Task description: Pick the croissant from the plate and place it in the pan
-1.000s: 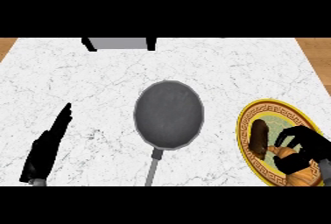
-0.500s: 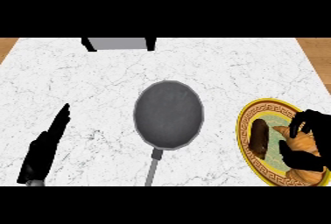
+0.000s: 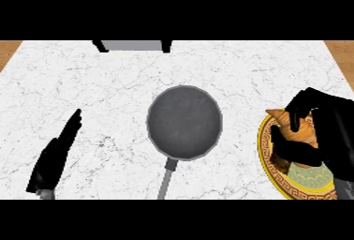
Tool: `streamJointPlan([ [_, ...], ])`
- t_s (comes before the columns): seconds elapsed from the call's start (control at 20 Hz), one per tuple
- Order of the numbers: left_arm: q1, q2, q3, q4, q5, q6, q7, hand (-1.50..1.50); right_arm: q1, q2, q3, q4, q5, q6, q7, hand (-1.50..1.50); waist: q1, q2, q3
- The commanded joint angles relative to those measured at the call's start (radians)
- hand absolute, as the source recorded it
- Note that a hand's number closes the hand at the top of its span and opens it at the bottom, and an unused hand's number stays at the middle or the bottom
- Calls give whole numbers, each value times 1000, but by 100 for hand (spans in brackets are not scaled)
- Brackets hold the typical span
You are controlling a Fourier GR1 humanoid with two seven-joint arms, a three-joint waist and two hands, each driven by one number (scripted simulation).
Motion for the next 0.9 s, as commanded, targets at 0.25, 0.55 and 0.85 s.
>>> streamJointPlan([
  [0.25, 18, -24, -20, -54, -11, -12, 23, 0, -318, 296, 7, 339, -44, 9, -29, 150, 19, 4, 1],
  [0.55, -27, -4, 27, 49, -1, -34, -38, 0, -434, 489, 6, 714, -14, -134, -147, 150, 20, 10, 0],
  [0.85, -44, -28, 18, 41, -15, -22, -26, 0, -550, 613, 19, 1074, 16, -208, -219, 150, 26, 11, 1],
])
